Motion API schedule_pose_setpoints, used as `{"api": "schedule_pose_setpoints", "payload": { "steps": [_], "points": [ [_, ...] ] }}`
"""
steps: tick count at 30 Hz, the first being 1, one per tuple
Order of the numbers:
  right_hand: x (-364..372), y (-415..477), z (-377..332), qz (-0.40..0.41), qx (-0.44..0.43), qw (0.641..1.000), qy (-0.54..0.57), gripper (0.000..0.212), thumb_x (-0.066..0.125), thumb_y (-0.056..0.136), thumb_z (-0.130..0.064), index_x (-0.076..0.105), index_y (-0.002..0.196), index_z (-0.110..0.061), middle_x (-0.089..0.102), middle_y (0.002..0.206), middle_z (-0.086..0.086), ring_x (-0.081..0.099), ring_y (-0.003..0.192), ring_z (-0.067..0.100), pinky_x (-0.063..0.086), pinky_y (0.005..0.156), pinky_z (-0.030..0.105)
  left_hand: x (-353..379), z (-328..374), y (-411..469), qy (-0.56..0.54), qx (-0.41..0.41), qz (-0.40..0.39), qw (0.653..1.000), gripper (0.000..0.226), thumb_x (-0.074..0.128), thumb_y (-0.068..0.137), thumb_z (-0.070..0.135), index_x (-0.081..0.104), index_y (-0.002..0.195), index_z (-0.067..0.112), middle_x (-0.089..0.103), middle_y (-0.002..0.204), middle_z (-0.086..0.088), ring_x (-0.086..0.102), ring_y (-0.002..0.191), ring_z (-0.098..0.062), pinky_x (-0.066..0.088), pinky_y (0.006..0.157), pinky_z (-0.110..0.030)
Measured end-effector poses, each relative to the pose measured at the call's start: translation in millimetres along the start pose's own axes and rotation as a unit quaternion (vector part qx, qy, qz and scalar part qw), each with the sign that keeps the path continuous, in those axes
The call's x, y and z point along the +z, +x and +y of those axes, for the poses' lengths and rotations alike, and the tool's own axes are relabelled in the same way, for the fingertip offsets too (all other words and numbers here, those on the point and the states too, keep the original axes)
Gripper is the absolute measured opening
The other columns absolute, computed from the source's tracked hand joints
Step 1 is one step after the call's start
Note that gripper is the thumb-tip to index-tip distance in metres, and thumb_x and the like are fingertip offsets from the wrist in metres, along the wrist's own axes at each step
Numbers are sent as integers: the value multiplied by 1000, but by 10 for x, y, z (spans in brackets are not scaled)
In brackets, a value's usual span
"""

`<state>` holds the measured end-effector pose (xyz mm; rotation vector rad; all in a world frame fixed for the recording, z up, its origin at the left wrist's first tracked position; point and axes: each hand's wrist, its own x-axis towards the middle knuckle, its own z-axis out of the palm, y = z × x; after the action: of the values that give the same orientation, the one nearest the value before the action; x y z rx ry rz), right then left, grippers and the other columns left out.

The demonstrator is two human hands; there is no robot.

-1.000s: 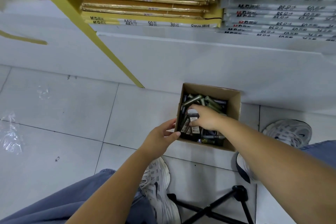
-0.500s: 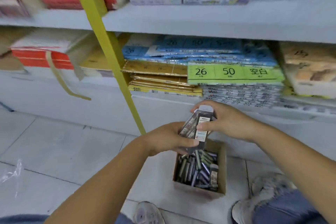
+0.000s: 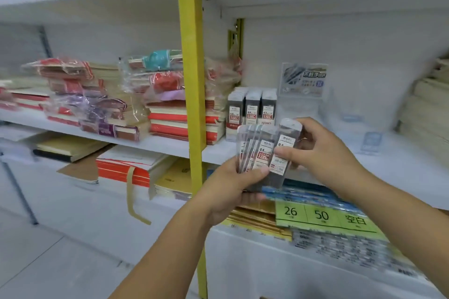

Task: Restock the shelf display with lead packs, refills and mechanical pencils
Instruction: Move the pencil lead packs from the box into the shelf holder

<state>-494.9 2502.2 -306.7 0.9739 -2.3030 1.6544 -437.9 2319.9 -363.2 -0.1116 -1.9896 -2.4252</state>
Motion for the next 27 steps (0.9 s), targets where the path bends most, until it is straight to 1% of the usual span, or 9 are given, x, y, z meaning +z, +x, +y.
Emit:
{"api": "schedule_pose_setpoints", "payload": {
  "steps": [2,4,7,11,14,18,20,23,27],
  "points": [
    [4,206,-90,28,-20,999,23,28,75,81,-16,59,98,-31,73,90,-13,69,75,9,52,53,21,-48,32,47,-10,36,62,997,24,74,89,23,67,112,22,76,100,0,72,87,-11,56,64,-23],
    [-15,440,-209,67,-54,996,-3,21,72,84,-18,57,93,-32,71,86,-18,66,69,1,48,50,18,-129,36,97,-9,56,116,992,24,75,88,23,68,110,20,76,94,-3,72,82,-12,56,63,-24],
    [-19,789,-357,98,-88,990,-59,17,64,91,-23,54,89,-36,69,83,-14,65,65,0,50,54,19,-283,64,138,-19,67,146,987,29,75,88,21,66,115,18,77,97,-4,75,87,-16,57,62,-24],
    [125,1134,-313,73,-98,977,-173,1,56,95,-27,56,96,-27,65,90,1,67,77,18,55,70,41,-412,115,160,-44,74,137,987,28,74,88,19,66,114,18,78,95,0,76,87,-16,58,61,-25],
    [221,1250,-150,59,-111,949,-288,13,61,92,-27,54,101,-20,62,86,-2,59,75,11,47,61,30,-441,132,180,-46,84,124,988,26,75,87,21,67,112,22,77,96,0,75,86,-16,57,61,-25],
    [285,1253,54,50,-104,946,-304,39,70,85,-24,45,114,-31,60,77,-10,58,72,7,45,59,28,-443,141,211,-49,87,112,989,30,77,84,24,68,112,25,77,98,0,75,85,-15,57,61,-24],
    [298,1242,121,75,-125,921,-361,40,74,81,-29,50,112,-32,59,89,-7,55,85,13,45,69,32,-448,151,221,-56,91,106,989,40,82,74,32,68,112,25,77,100,0,75,86,-15,56,59,-23],
    [317,1246,197,116,-155,882,-429,33,66,87,-32,61,119,-29,49,95,-6,38,100,17,31,77,30,-424,161,248,-59,98,111,987,61,83,55,44,68,112,26,77,101,1,75,88,-15,56,58,-22],
    [361,1146,167,167,-173,896,-374,31,50,98,-28,62,126,-23,46,94,-9,36,99,11,25,79,21,-373,185,280,-64,98,102,988,60,84,58,43,68,113,25,77,102,-1,75,88,-16,55,57,-22]
  ]
}}
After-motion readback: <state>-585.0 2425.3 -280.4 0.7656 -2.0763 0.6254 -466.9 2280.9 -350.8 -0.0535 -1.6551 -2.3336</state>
